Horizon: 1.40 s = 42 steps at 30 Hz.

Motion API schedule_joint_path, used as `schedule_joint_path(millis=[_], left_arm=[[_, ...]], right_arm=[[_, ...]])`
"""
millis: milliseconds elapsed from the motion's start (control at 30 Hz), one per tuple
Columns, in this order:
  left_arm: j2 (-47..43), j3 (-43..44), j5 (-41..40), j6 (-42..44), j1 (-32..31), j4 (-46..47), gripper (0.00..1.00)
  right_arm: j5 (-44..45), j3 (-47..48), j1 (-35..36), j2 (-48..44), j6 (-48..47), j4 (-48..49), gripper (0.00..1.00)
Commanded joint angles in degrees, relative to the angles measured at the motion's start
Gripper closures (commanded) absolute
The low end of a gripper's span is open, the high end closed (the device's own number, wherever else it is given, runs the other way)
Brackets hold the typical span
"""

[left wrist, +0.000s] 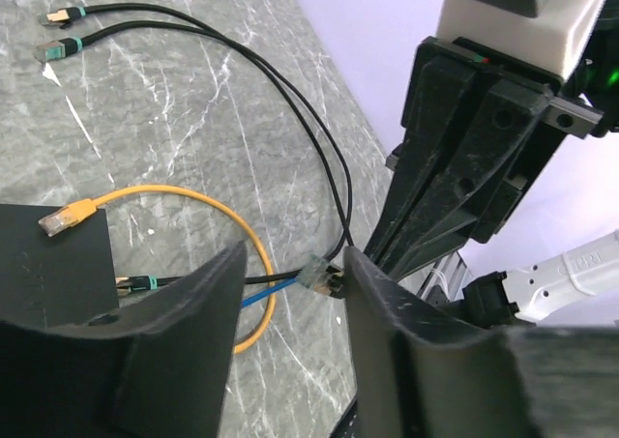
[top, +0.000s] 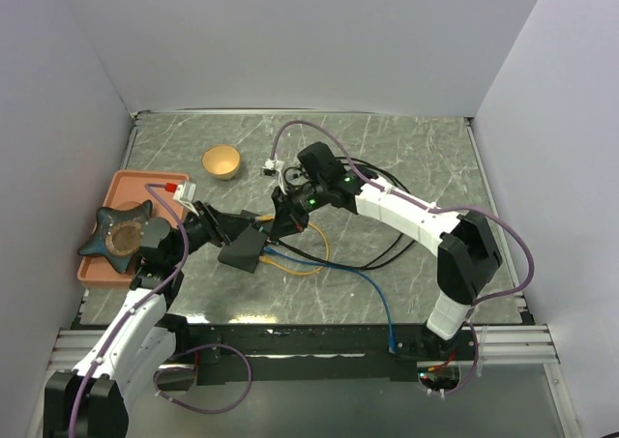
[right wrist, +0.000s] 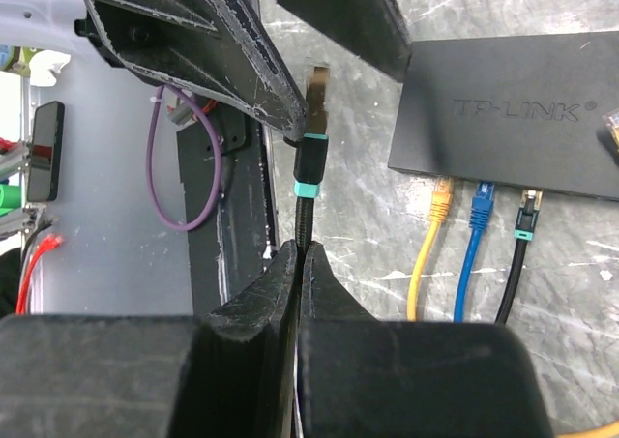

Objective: Insert the plug into the switch port

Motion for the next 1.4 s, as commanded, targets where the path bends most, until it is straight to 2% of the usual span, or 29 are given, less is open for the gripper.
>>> schedule_joint_path(millis=[0, 67, 167, 200, 267, 367, 400, 467, 500, 600, 733, 867, 1033, 1167, 1367], left_arm=[[-0.88, -0.21, 1.78, -0.51, 0.10, 3.55, 0.57], [-0.88, -0.29, 2.30, -0.77, 0.01, 3.81, 0.63], [-0.71, 0.05, 2.40, -0.78, -0.08, 3.64, 0.88], [-0.62, 0.32, 2.31, -0.78, -0.25, 3.29, 0.99], [-0.71, 0.50, 2.22, -0.95, -0.34, 2.85, 0.99], [-1.41, 1.72, 0.99, -1.04, -0.60, -0.39, 0.99], [-1.76, 2.86, -0.49, -1.04, -0.69, -1.71, 0.99], [-2.29, 4.09, -2.08, -1.30, -0.78, -6.18, 0.99], [-2.64, 5.40, -3.83, -1.56, -0.87, -7.60, 0.99], [-3.25, 7.87, -6.12, -2.88, -0.87, -13.05, 0.99], [-3.08, 10.69, -11.04, -5.87, -0.95, -19.03, 0.99], [-2.64, 12.89, -14.39, -9.82, -0.96, -24.04, 0.99], [-2.47, 13.59, -15.36, -11.93, -0.96, -26.42, 0.99], [-2.20, 13.50, -15.10, -12.99, -0.96, -25.90, 0.99], [-1.94, 13.50, -15.10, -13.52, -0.96, -25.98, 0.99]], right_arm=[[-1.85, 2.85, 0.97, 1.03, 0.02, 0.84, 1.00], [-1.51, 3.21, 1.32, 1.56, 0.11, 0.49, 1.00], [0.34, 3.47, 1.67, 2.00, 0.37, 0.31, 0.95], [0.52, 3.82, 1.76, 2.09, 0.46, 0.31, 0.94], [2.96, 4.09, 1.93, 1.83, 0.81, 0.22, 0.88], [7.53, 4.09, 2.20, 0.34, 1.51, 0.22, 0.65], [11.55, 3.91, 2.46, -0.19, 1.86, 0.48, 0.49], [16.40, 3.47, 2.90, -1.95, 2.13, 1.01, 0.32], [21.30, 3.12, 3.60, -2.74, 2.39, 1.19, 0.19], [28.10, 2.60, 5.44, -4.85, 1.95, 1.63, 0.03], [40.82, 2.42, 8.52, -6.35, 1.34, 2.51, 0.01], [46.64, 2.94, 10.81, -6.09, 0.63, 3.39, 0.01], [48.15, 5.66, 11.69, -3.89, 0.98, 3.30, 0.03], [49.04, 8.30, 13.70, -2.04, 0.72, 2.95, 0.14], [51.40, 11.82, 16.17, 0.77, 0.28, 1.72, 0.19]])
